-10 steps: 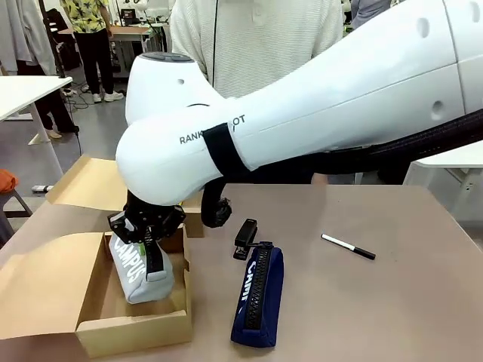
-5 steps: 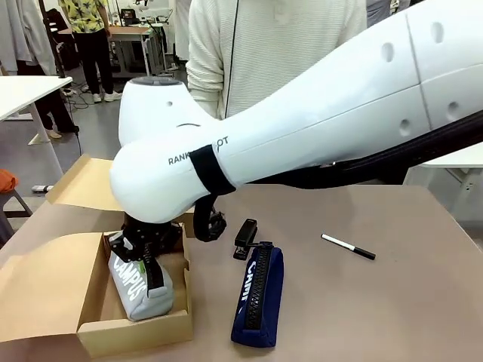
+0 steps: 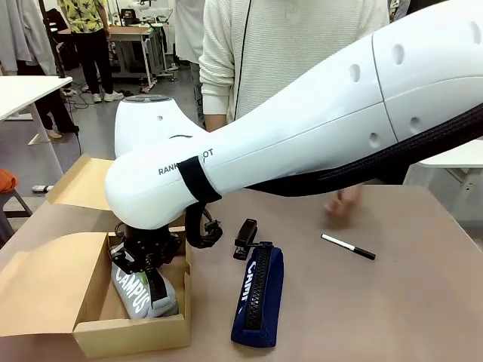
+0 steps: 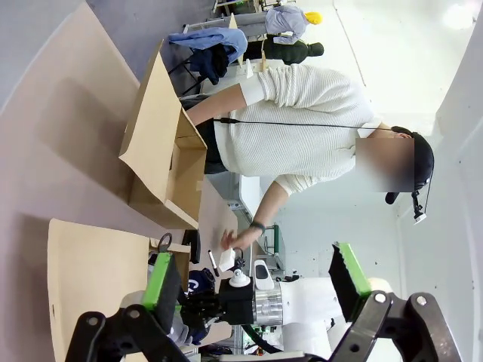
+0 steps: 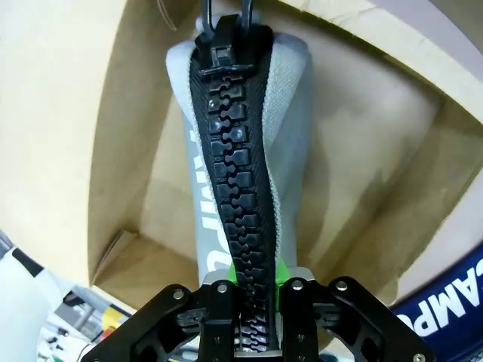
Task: Place items inside the box.
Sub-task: Pick up a Pencil pouch or Stapler and place it inside the Mailer Box closest to the robot.
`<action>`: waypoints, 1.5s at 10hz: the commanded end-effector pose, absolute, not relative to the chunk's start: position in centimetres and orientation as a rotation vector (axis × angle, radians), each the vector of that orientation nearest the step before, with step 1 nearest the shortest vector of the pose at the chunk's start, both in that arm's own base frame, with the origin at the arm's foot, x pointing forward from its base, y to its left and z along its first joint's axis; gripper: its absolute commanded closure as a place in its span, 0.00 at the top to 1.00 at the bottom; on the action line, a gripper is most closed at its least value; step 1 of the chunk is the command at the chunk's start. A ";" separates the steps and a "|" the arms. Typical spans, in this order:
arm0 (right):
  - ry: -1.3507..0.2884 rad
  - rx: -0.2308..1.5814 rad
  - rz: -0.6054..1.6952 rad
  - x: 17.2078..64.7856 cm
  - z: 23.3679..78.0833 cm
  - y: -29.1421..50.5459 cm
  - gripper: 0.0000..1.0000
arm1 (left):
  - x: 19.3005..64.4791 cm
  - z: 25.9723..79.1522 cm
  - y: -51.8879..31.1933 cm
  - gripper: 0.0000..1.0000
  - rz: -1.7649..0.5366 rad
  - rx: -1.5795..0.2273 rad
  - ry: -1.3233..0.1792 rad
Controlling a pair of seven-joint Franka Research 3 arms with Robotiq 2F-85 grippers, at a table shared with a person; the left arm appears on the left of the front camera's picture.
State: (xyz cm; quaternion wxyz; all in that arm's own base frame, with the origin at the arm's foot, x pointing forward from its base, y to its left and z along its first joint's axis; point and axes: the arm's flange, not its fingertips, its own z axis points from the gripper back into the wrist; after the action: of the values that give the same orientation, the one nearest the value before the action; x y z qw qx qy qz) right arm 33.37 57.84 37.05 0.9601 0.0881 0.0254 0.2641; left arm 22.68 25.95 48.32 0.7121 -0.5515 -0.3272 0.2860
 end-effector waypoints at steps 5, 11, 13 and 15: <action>0.080 0.142 0.559 33.9 36.9 58.4 1.00 | 22.6 48.4 26.0 1.00 0.614 -1.229 -0.744; 0.103 0.164 0.555 34.1 36.8 58.1 1.00 | 22.6 48.4 26.0 1.00 0.614 -1.229 -0.744; 0.097 0.166 0.558 34.1 36.9 58.1 1.00 | 22.6 48.4 26.0 1.00 0.614 -1.229 -0.744; 0.114 0.149 0.583 34.0 36.8 58.0 1.00 | 22.6 48.4 26.0 1.00 0.614 -1.229 -0.744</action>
State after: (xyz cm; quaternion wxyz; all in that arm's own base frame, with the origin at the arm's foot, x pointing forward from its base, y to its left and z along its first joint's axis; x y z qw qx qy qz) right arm 33.93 57.92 36.54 0.9577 0.0736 0.0475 0.2741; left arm 22.68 25.95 48.32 0.7121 -0.5515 -0.3272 0.2860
